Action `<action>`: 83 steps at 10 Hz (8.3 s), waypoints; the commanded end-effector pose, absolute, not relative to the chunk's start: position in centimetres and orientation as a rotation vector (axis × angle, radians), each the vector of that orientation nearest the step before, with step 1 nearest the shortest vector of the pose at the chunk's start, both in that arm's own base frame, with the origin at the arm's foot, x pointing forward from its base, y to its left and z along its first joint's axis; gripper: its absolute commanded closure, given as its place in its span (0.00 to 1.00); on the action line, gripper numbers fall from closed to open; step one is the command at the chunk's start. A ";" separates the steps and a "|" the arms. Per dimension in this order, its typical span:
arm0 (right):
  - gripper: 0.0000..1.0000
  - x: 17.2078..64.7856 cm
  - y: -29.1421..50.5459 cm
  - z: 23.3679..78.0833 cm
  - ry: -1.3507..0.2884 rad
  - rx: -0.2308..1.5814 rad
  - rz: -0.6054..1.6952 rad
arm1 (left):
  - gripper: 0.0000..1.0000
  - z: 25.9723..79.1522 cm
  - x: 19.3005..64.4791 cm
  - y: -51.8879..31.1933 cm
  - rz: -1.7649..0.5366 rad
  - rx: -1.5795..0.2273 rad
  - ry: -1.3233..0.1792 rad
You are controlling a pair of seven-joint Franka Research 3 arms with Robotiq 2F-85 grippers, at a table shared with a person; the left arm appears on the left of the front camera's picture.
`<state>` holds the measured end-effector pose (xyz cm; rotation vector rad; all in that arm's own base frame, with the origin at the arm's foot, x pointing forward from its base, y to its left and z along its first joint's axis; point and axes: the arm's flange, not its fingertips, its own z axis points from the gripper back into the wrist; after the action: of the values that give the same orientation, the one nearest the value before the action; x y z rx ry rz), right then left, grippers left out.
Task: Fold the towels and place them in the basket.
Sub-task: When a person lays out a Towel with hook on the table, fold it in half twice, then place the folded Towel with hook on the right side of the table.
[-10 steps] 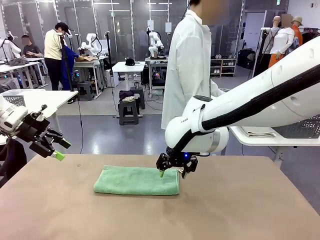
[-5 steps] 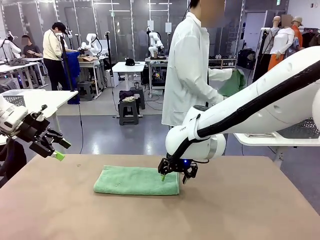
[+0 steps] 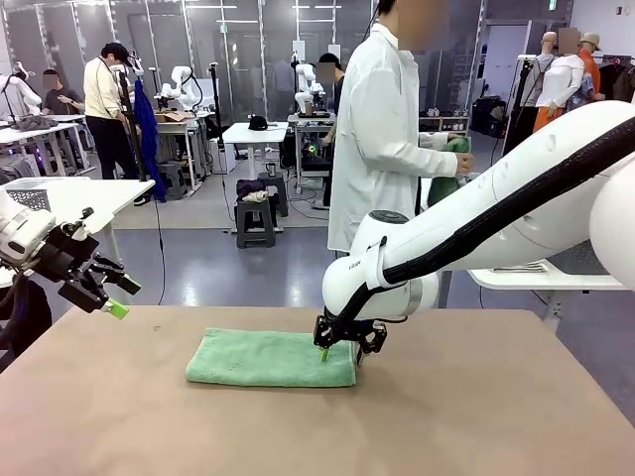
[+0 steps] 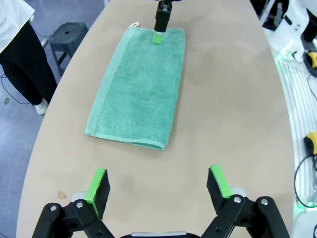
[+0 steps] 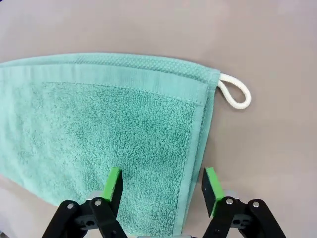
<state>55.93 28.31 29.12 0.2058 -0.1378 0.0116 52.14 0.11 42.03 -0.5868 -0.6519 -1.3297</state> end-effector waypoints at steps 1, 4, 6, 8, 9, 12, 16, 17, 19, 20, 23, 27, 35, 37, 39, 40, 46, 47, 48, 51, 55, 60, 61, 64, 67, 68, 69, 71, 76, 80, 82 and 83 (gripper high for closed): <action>0.38 56.4 29.5 28.9 -0.153 0.142 -0.040 | 0.01 42.2 52.2 0.1 -1.339 -0.581 -0.646; 0.38 56.6 29.7 28.6 -0.130 0.133 -0.056 | 0.01 42.2 52.2 0.1 -1.339 -0.581 -0.646; 0.56 56.6 29.5 28.4 -0.122 0.105 -0.060 | 0.01 42.2 52.2 0.1 -1.339 -0.581 -0.646; 0.74 56.6 29.4 28.3 -0.096 0.125 -0.065 | 0.01 42.2 52.2 0.1 -1.339 -0.581 -0.646; 0.90 56.6 29.5 28.3 -0.090 0.120 -0.069 | 0.01 42.2 52.2 0.1 -1.339 -0.581 -0.646; 1.00 56.5 29.6 28.5 -0.088 0.095 -0.074 | 0.01 42.2 52.2 0.1 -1.339 -0.581 -0.646; 1.00 57.1 26.6 29.5 -0.113 0.132 0.017 | 0.01 42.2 52.2 0.1 -1.339 -0.581 -0.646; 1.00 57.2 24.3 30.0 -0.105 0.124 0.041 | 0.01 42.2 52.2 0.1 -1.339 -0.581 -0.646; 1.00 57.5 21.1 30.6 -0.109 0.153 0.097 | 0.01 42.2 52.2 0.1 -1.339 -0.581 -0.646; 1.00 57.6 19.9 30.8 -0.100 0.154 0.094 | 0.01 42.2 52.2 0.1 -1.339 -0.581 -0.646; 1.00 57.6 16.9 31.5 -0.097 0.166 0.076 | 0.01 42.2 52.2 0.1 -1.339 -0.581 -0.646; 1.00 57.2 18.1 34.7 -0.166 0.152 0.118 | 0.01 42.2 52.2 0.1 -1.339 -0.581 -0.646; 1.00 58.4 40.3 36.2 -0.111 0.068 0.115 | 0.01 42.2 52.2 0.1 -1.339 -0.581 -0.646; 1.00 57.1 42.8 36.0 -0.102 0.096 0.132 | 0.01 42.2 52.2 0.1 -1.339 -0.581 -0.646; 1.00 56.8 43.8 35.1 -0.098 0.120 0.109 | 0.01 42.2 52.2 0.1 -1.339 -0.581 -0.646; 1.00 56.8 44.1 34.5 -0.092 0.144 0.111 | 0.01 42.2 52.2 0.1 -1.339 -0.581 -0.646; 0.73 56.7 44.2 33.9 -0.091 0.209 0.124 | 0.01 42.2 52.2 0.1 -1.339 -0.581 -0.646; 0.36 56.5 43.9 34.3 -0.072 0.219 0.143 | 0.01 42.2 52.2 0.1 -1.339 -0.581 -0.646; 0.53 56.2 43.0 35.0 -0.063 0.232 0.158 | 0.01 42.2 52.2 0.1 -1.339 -0.581 -0.646; 0.16 55.5 35.6 38.0 -0.061 0.303 0.216 | 0.01 42.2 52.2 0.1 -1.339 -0.581 -0.646; 0.16 55.4 27.7 39.3 -0.039 0.399 0.194 | 0.01 42.2 52.2 0.1 -1.339 -0.581 -0.646; 0.16 56.7 28.4 40.0 -0.049 0.369 0.177 | 0.01 42.2 52.2 0.1 -1.339 -0.581 -0.646; 0.16 56.7 28.4 40.0 -0.049 0.369 0.177 | 0.01 42.2 52.2 0.1 -1.339 -0.581 -0.646; 0.16 56.7 28.4 40.0 -0.049 0.369 0.177 | 0.01 42.2 52.2 0.1 -1.339 -0.581 -0.646; 0.16 56.7 28.4 40.0 -0.049 0.369 0.177 | 0.01 42.2 52.2 0.1 -1.339 -0.581 -0.646; 0.16 56.7 28.4 40.0 -0.049 0.369 0.177 | 0.01 42.2 52.2 0.1 -1.339 -0.581 -0.646; 0.15 56.3 28.1 40.0 -0.044 0.368 0.189 | 0.01 42.2 52.2 0.1 -1.339 -0.581 -0.646; 0.15 56.6 28.4 37.1 -0.085 0.338 0.140 | 0.01 42.2 52.2 0.1 -1.339 -0.581 -0.646; 0.15 56.7 28.8 32.7 -0.104 0.357 0.073 | 0.01 42.2 52.2 0.1 -1.339 -0.581 -0.646; 0.15 56.9 29.6 30.8 -0.096 0.375 0.034 | 0.01 42.2 52.2 0.1 -1.339 -0.581 -0.646; 0.15 57.1 30.0 30.0 -0.085 0.386 0.035 | 0.01 42.2 52.2 0.1 -1.339 -0.581 -0.646; 0.15 57.1 30.0 29.7 -0.083 0.394 0.036 | 0.01 42.2 52.2 0.1 -1.339 -0.581 -0.646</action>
<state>56.94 29.79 29.99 0.3651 -0.0713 0.0608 52.18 0.08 42.10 -0.5857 -0.6528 -1.3310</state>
